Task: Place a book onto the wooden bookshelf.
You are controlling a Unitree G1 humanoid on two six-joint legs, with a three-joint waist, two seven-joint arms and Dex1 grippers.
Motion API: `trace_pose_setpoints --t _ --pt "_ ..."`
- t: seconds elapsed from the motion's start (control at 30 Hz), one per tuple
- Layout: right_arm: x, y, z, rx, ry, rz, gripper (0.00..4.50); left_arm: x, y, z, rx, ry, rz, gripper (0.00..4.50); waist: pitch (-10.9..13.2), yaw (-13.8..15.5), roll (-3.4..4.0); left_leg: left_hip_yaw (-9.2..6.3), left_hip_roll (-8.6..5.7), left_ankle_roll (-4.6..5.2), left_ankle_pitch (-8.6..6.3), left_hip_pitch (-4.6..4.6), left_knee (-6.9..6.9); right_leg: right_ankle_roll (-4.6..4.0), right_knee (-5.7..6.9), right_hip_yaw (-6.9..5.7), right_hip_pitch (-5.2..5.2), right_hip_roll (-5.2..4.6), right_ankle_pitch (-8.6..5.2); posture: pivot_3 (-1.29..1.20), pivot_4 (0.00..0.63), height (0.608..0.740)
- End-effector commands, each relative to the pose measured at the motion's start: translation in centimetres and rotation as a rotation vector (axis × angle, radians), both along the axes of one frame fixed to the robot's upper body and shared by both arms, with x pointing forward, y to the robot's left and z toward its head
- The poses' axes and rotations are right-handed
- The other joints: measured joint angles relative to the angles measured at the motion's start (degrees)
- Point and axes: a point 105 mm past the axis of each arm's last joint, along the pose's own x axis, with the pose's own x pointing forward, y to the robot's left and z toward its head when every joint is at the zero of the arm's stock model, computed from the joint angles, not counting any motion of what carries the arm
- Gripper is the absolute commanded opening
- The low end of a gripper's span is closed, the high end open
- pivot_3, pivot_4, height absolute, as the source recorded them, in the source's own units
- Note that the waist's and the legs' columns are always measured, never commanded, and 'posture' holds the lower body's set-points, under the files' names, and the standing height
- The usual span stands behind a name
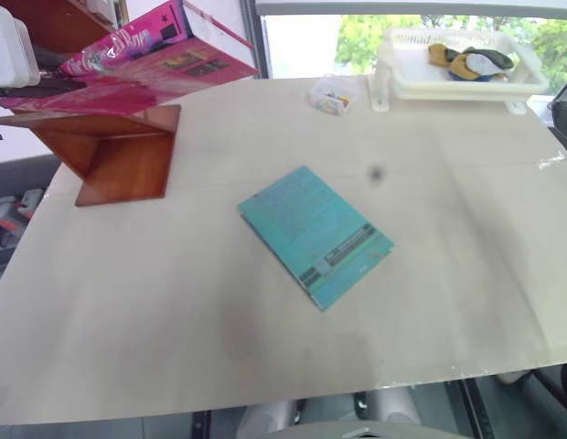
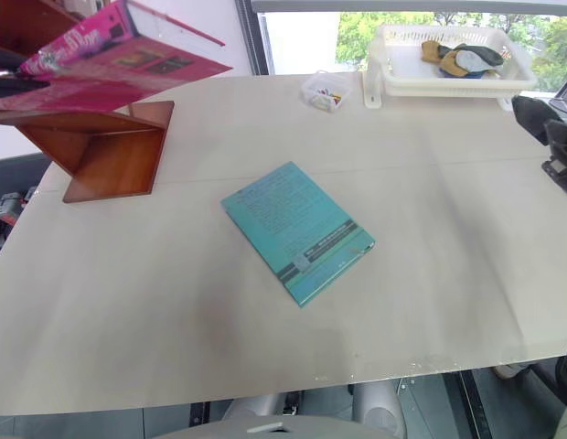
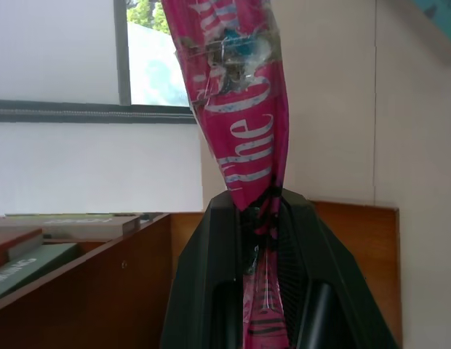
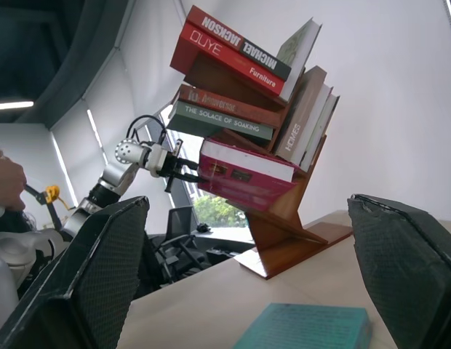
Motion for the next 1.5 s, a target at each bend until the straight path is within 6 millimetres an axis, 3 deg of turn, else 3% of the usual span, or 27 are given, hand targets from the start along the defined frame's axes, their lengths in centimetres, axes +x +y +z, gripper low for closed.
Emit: trace_pose_setpoints --t 0.03,0.23,0.7,1.2,1.33,1.5 --pt "-1.2 -0.1 1.5 0.011 -0.09 0.068 4.5 -1.2 2.8 2.4 0.048 -0.116 0.128 0.16 0.0 -0.3 0.01 0.05 0.02 -0.01 0.0 0.0 0.0 0.0 0.07 0.04 -0.05 0.02 0.0 0.0 0.15 0.74" --pt "-1.2 0.1 1.7 -0.003 -0.099 0.065 4.5 -0.8 3.4 2.4 0.053 -0.137 0.136 0.16 0.0 -1.1 0.01 0.3 0.09 -0.02 0.02 0.24 0.04 -0.01 0.44 0.28 -0.06 0.12 0.0 0.0 0.15 0.74" --pt "-1.4 0.1 2.1 -0.02 -0.124 0.058 4.5 0.4 0.1 3.0 -0.002 -0.207 -0.039 0.16 0.0 -0.2 0.0 0.35 0.29 -0.03 0.03 0.15 0.28 -0.09 0.43 0.22 -0.02 0.41 0.05 0.0 0.15 0.74" --pt "-1.5 -0.1 2.0 -0.033 -0.134 0.035 4.5 1.2 -1.8 0.1 -0.08 -0.068 -0.129 0.16 0.0 0.0 -0.01 0.3 0.28 -0.03 0.01 -0.08 0.28 -0.09 0.38 0.15 -0.2 0.38 0.05 0.0 0.15 0.74" --pt "-1.4 -0.1 2.0 -0.033 -0.137 0.031 4.5 1.5 -2.6 0.4 -0.082 -0.101 -0.158 0.16 0.0 0.0 -0.01 0.26 0.28 -0.03 0.02 -0.46 0.36 -0.09 0.4 0.09 -0.54 0.38 0.05 0.0 0.15 0.74" --pt "-1.3 -0.2 1.9 -0.034 -0.134 0.025 4.5 1.7 -0.5 1.5 0.021 -0.169 -0.052 0.16 0.0 -0.2 -0.02 0.27 0.25 -0.03 0.02 -0.52 0.34 -0.08 0.4 0.07 -0.54 0.39 0.06 0.0 0.15 0.74"
